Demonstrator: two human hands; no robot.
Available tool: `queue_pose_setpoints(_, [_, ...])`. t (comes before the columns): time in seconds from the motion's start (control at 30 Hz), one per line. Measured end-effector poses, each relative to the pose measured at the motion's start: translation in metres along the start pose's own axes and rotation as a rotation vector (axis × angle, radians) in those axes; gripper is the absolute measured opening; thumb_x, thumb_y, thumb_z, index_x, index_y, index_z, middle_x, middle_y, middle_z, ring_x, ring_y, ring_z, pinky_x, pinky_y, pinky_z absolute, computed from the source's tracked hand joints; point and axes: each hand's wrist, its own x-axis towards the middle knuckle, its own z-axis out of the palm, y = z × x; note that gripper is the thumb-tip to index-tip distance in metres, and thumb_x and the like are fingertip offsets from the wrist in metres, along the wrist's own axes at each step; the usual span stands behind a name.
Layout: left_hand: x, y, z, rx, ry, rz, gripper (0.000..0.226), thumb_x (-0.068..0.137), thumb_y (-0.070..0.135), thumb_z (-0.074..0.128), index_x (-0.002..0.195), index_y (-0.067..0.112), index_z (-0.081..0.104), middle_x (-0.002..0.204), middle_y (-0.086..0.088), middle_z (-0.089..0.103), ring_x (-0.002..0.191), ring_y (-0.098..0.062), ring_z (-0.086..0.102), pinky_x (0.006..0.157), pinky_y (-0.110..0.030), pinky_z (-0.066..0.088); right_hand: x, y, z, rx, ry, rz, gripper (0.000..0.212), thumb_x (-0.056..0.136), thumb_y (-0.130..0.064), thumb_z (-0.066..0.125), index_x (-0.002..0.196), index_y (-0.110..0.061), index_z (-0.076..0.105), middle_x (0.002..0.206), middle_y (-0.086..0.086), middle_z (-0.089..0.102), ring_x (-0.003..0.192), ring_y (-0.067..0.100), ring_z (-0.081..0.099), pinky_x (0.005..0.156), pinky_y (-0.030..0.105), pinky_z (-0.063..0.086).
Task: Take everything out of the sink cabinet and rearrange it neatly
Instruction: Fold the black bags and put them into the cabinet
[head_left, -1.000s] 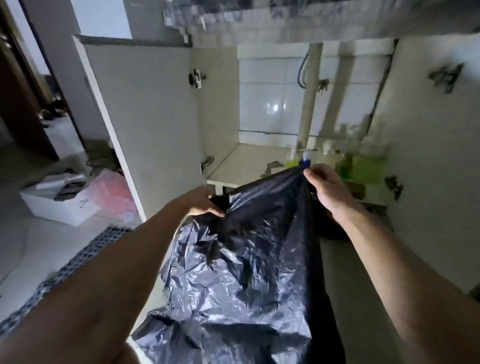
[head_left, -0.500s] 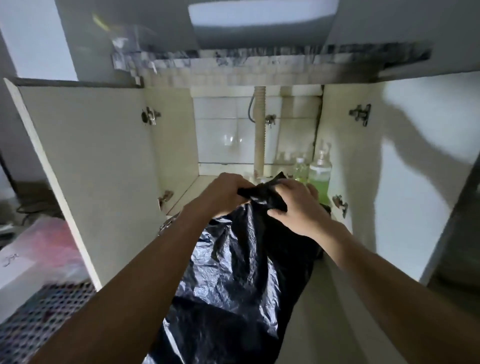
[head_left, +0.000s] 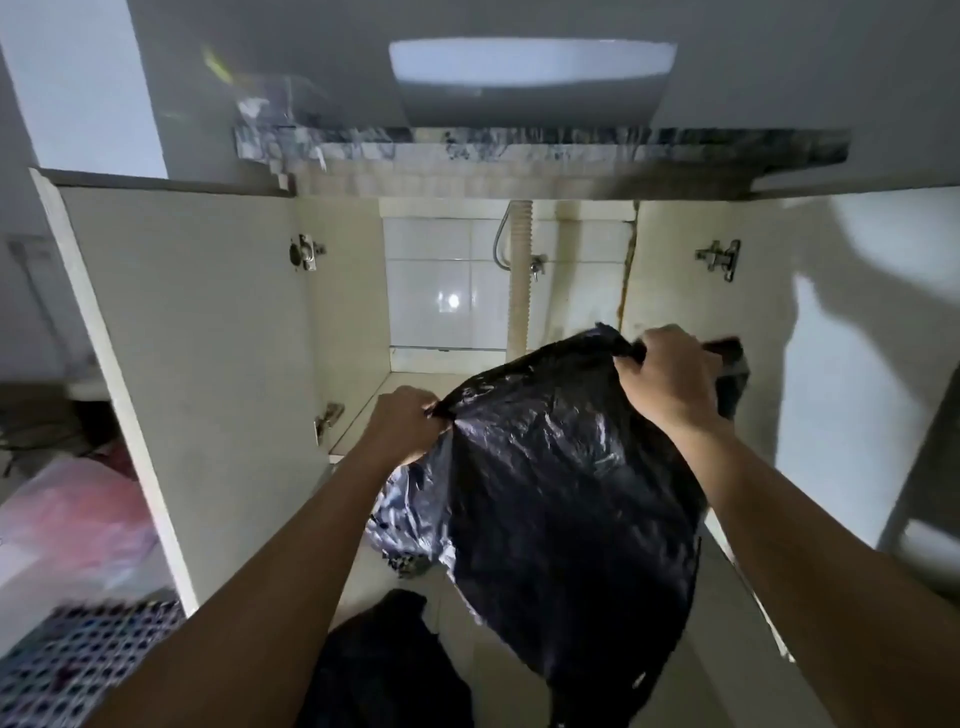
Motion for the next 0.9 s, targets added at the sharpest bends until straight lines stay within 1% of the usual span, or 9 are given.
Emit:
queue_pose_setpoints(0.1, [0.002, 0.021, 0.001, -0.159, 0.165, 0.072, 0.02, 0.089, 0.016, 0.058, 0.101, 0.017, 0.073, 0.1, -0.007, 0.072, 0.084, -0.021, 0.061, 0.077, -0.023, 0.044, -0.003, 0.002, -0.006, -0.099, -0.179, 0.021, 0.04, 0.08, -0.025, 0.064, 0.113, -0.007, 0.052, 0.116, 0.011, 0.052, 0.113, 0.032, 0.05, 0.098, 0.046, 0.038])
queue_pose_setpoints(0.17, [0.005, 0.04, 0.006, -0.129, 0.202, 0.161, 0.022, 0.088, 0.018, 0.056, 0.101, 0.026, 0.072, 0.103, 0.0, 0.071, 0.097, -0.021, 0.06, 0.1, -0.042, 0.04, -0.006, -0.008, -0.009, -0.077, -0.265, -0.136, 0.071, 0.074, -0.028, 0.071, 0.134, -0.015, 0.035, 0.136, 0.008, 0.039, 0.129, 0.029, 0.038, 0.109, 0.052, 0.024])
queue_pose_setpoints(0.23, [0.002, 0.06, 0.008, -0.062, 0.219, 0.244, 0.021, 0.088, 0.019, 0.057, 0.1, 0.029, 0.072, 0.106, 0.004, 0.067, 0.107, -0.018, 0.056, 0.109, -0.058, 0.024, -0.014, -0.02, -0.005, -0.052, -0.357, -0.254, 0.075, 0.076, -0.035, 0.07, 0.139, -0.023, 0.031, 0.141, 0.001, 0.039, 0.135, 0.025, 0.035, 0.113, 0.052, 0.015])
queue_pose_setpoints(0.33, [-0.005, 0.083, 0.009, 0.019, 0.223, 0.374, 0.021, 0.088, 0.022, 0.061, 0.102, 0.032, 0.072, 0.126, 0.006, 0.057, 0.13, -0.014, 0.038, 0.112, -0.066, 0.004, -0.027, -0.022, 0.004, 0.009, -0.357, -0.264, 0.024, 0.088, -0.035, 0.056, 0.108, -0.022, 0.059, 0.085, -0.004, 0.059, 0.1, 0.024, 0.062, 0.095, 0.041, 0.039])
queue_pose_setpoints(0.4, [-0.006, 0.086, 0.009, 0.042, 0.238, 0.401, 0.025, 0.088, 0.03, 0.062, 0.112, 0.034, 0.067, 0.146, 0.004, 0.039, 0.144, -0.017, 0.016, 0.112, -0.063, -0.007, -0.027, -0.015, 0.007, 0.137, -0.307, -0.178, 0.016, 0.09, -0.022, 0.052, 0.099, -0.016, 0.064, 0.075, -0.001, 0.057, 0.085, 0.027, 0.063, 0.077, 0.032, 0.046])
queue_pose_setpoints(0.53, [-0.006, 0.065, 0.018, 0.109, 0.24, 0.239, 0.102, 0.072, 0.058, 0.07, 0.151, 0.032, 0.01, 0.16, -0.002, -0.011, 0.148, -0.021, -0.01, 0.111, -0.059, -0.009, -0.014, -0.003, 0.004, 0.371, -0.214, 0.039, 0.018, 0.088, -0.013, 0.052, 0.071, -0.01, 0.057, 0.066, 0.0, 0.054, 0.065, 0.022, 0.052, 0.058, 0.027, 0.039])
queue_pose_setpoints(0.63, [-0.011, 0.045, 0.035, 0.041, 0.078, -0.018, 0.125, 0.067, 0.065, 0.069, 0.151, 0.024, -0.014, 0.159, -0.009, -0.018, 0.148, -0.026, -0.006, 0.113, -0.06, -0.001, -0.009, 0.004, 0.007, 0.504, -0.197, 0.196, 0.032, 0.084, -0.014, 0.051, 0.054, -0.011, 0.043, 0.055, 0.002, 0.047, 0.059, 0.024, 0.048, 0.05, 0.029, 0.033])
queue_pose_setpoints(0.77, [-0.023, 0.038, 0.039, -0.507, -0.44, -0.414, 0.094, 0.074, 0.061, 0.066, 0.143, 0.005, 0.035, 0.142, -0.017, 0.045, 0.13, -0.033, 0.045, 0.101, -0.048, 0.039, -0.019, 0.001, 0.013, 0.494, -0.225, 0.242, 0.015, 0.082, -0.02, 0.05, 0.067, -0.017, 0.048, 0.065, 0.0, 0.052, 0.068, 0.026, 0.054, 0.059, 0.028, 0.036])
queue_pose_setpoints(0.9, [-0.031, 0.044, 0.047, -0.543, -0.844, -0.516, 0.115, 0.061, 0.07, 0.07, 0.149, 0.014, 0.021, 0.147, -0.024, 0.035, 0.134, -0.037, 0.04, 0.098, -0.069, 0.032, -0.026, -0.006, 0.014, 0.382, -0.225, 0.181, 0.008, 0.082, -0.02, 0.048, 0.084, -0.014, 0.052, 0.072, -0.002, 0.053, 0.07, 0.023, 0.054, 0.062, 0.031, 0.04])
